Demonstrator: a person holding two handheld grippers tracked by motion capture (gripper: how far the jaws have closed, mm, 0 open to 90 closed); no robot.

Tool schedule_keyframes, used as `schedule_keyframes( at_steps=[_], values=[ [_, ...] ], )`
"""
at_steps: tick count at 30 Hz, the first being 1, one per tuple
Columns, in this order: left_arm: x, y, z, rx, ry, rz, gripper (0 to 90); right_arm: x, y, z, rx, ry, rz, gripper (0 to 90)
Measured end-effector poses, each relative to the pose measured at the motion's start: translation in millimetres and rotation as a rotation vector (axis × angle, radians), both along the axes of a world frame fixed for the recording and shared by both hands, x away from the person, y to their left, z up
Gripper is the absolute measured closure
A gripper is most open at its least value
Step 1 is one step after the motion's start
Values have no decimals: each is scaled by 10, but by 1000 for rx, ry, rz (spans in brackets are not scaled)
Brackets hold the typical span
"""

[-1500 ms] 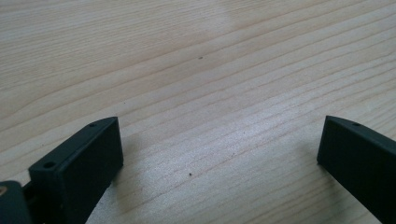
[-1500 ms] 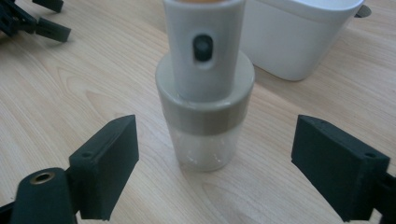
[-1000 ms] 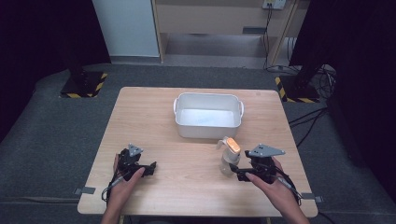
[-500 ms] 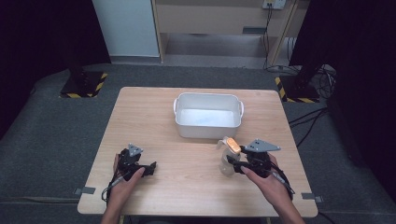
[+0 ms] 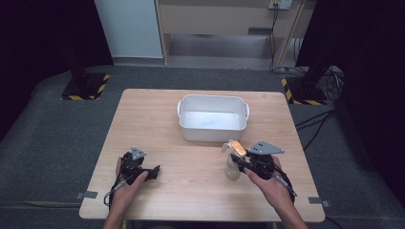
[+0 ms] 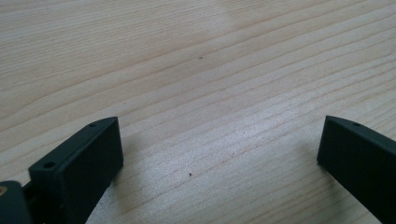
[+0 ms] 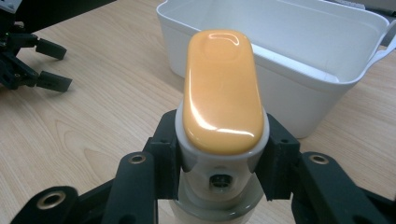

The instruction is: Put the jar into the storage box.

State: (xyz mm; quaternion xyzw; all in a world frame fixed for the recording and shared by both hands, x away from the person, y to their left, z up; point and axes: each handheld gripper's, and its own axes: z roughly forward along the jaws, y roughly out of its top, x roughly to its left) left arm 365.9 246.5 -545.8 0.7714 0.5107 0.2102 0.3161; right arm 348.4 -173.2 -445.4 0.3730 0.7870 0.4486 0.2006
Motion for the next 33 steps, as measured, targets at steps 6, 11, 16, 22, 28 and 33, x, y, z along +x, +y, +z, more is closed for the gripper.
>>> schedule_keyframes(
  at_steps=[6,11,16,22,28,33],
  values=[
    [0,0,0,0,0,0,0,24,-8,46,-15,-21,19,575],
    [0,0,0,0,0,0,0,43,-26,172,4,-34,42,576],
    [0,0,0,0,0,0,0,75,-29,266,25,-34,52,576],
    [0,0,0,0,0,0,0,100,-30,362,37,-40,63,577],
    [0,0,0,0,0,0,0,111,-32,435,39,-40,76,577],
    [0,0,0,0,0,0,0,140,-59,589,56,-46,79,577]
  ],
)
